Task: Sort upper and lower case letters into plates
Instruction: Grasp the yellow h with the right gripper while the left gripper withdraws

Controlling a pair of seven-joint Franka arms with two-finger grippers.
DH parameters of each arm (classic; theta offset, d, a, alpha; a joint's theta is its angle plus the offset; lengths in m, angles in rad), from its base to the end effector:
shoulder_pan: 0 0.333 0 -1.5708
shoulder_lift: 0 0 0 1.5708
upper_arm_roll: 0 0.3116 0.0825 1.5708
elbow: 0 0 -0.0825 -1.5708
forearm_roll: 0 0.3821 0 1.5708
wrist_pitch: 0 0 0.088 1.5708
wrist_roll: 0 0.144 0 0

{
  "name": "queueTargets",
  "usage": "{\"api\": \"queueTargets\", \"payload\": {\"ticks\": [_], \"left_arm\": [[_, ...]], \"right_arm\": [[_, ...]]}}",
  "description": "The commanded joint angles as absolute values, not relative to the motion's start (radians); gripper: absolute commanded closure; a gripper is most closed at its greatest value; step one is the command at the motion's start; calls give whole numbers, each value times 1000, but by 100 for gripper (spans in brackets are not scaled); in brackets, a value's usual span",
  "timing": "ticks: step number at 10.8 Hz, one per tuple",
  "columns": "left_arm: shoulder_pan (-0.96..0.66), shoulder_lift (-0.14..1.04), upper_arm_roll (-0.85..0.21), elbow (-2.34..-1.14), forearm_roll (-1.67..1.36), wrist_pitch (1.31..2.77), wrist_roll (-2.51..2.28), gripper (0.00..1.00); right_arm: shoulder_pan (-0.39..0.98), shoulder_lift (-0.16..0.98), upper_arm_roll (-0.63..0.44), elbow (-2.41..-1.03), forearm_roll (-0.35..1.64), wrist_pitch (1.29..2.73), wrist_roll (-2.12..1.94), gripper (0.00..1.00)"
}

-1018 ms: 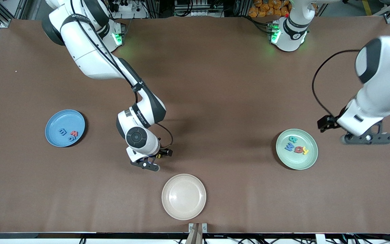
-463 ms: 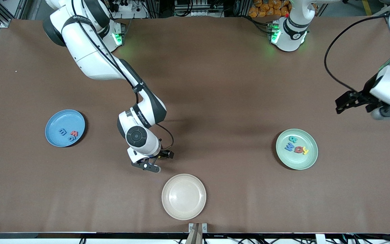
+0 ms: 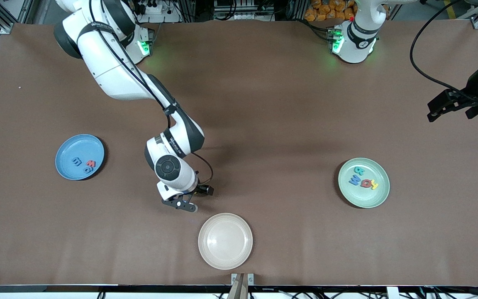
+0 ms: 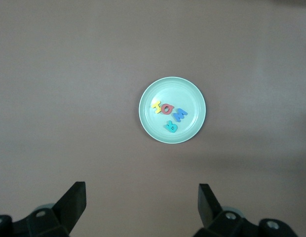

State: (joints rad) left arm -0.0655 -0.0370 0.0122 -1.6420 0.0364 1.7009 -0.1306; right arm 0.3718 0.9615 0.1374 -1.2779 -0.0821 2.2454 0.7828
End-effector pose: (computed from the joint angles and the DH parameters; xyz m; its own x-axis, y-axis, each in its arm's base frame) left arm 0.5565 -0.0248 0.5820 0.9924 0.0727 0.0995 0.0754 -0.9969 -0.0232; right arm 0.6615 0.3401 0.1323 0.9604 -0.2775 -0.0234 -0.2783 -0.9595 -0.0441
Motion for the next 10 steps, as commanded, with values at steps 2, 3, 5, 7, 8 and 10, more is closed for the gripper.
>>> {"api": "queueTargets", "payload": {"ticks": [2, 3, 5, 7, 8, 10], "left_arm": [[-72, -46, 21, -1628, 14, 1680, -106, 0], [-71, -46, 23, -1628, 14, 1677, -107, 0], [-74, -60, 32, -1628, 14, 1651, -112, 0], [-75, -70, 38, -1628, 12, 1632, -114, 0], [-74, -74, 38, -1628, 12, 1631, -114, 0], [-72, -77, 38, -1626, 12, 1617, -114, 0]], "right_arm": [[357, 968, 146, -1269, -87, 2237, 787, 100], [357, 965, 146, -1282, -87, 2237, 782, 100], [350, 957, 146, -1296, -87, 2224, 749, 100], [342, 939, 146, -1319, -87, 2223, 712, 100], [334, 930, 146, -1319, -87, 2215, 681, 100], [290, 876, 147, -1319, -86, 2090, 611, 100]]}}
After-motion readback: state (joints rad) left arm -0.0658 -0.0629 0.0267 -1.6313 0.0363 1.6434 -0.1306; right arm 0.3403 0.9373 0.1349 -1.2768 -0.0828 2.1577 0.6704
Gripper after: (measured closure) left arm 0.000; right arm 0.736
